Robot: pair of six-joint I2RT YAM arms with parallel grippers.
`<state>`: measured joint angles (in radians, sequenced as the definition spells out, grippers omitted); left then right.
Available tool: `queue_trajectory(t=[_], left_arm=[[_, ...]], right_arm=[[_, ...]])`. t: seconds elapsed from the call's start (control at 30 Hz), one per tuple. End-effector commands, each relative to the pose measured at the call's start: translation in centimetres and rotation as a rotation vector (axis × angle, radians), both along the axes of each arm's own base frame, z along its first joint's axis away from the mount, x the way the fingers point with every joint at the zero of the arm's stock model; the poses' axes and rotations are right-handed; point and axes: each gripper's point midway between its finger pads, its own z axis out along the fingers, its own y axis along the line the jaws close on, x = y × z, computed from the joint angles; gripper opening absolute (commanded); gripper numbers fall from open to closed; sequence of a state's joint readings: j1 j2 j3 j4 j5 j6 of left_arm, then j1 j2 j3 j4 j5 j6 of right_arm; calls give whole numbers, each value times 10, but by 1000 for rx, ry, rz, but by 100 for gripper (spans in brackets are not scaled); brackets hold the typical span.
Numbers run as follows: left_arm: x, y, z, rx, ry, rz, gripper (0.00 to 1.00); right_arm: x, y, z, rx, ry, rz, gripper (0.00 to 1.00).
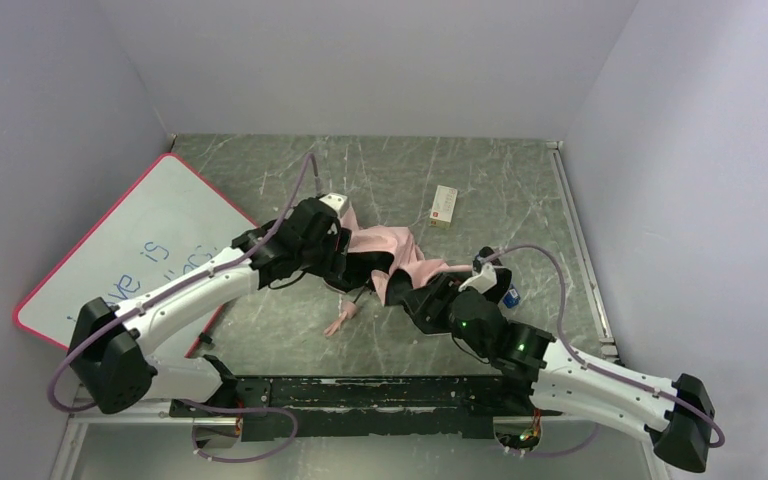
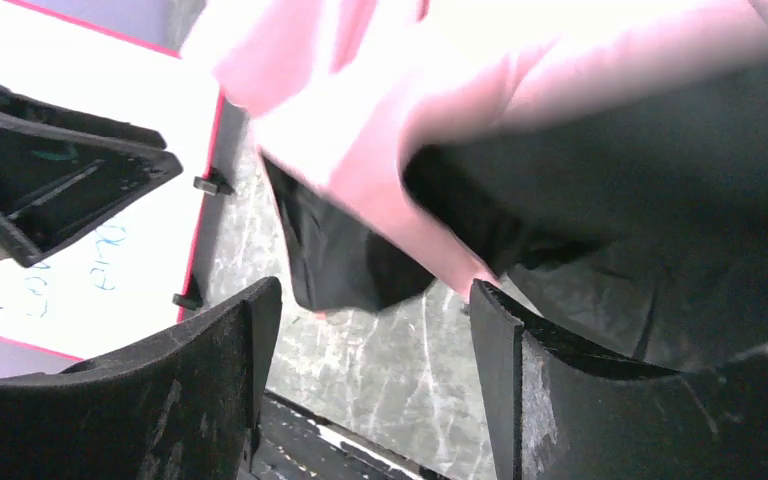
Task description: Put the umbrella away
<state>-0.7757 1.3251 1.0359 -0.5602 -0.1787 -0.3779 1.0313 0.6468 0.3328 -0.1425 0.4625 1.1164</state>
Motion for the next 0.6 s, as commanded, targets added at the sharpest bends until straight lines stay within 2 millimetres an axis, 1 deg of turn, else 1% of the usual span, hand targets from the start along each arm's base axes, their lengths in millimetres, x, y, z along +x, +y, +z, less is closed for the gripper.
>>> queue_trajectory(t=[0.0,0.1,0.17,0.23,0.3,0.37,0.43,0.5,0.57], left_arm=[[-8,4,9,-26,-6,-23,61],[-10,8,19,-20,-20,-23,56],[-8,14,30,-11,-50,-11,56],[-5,18,45,-17,-96,-7,58],[-2,18,64,-32,-146,-18,64],[2,15,87,-54,-199,-36,70],[6,10,103,-69,-229,-61,74],[9,7,114,-74,-246,-66,76],[15,4,122,-82,-264,-56,78]], right_arm=[[-3,-19,-15,-68,33,-46,72],[-5,-19,-14,-74,33,-32,71],[-4,-19,-3,-84,9,-19,71],[-1,-19,20,-103,-35,-9,71],[4,-24,39,-153,-73,-11,71],[9,-29,60,-211,-109,-17,71],[14,-32,81,-270,-142,-18,71],[20,-35,97,-339,-167,-28,73],[29,-39,112,-414,-184,-52,78]])
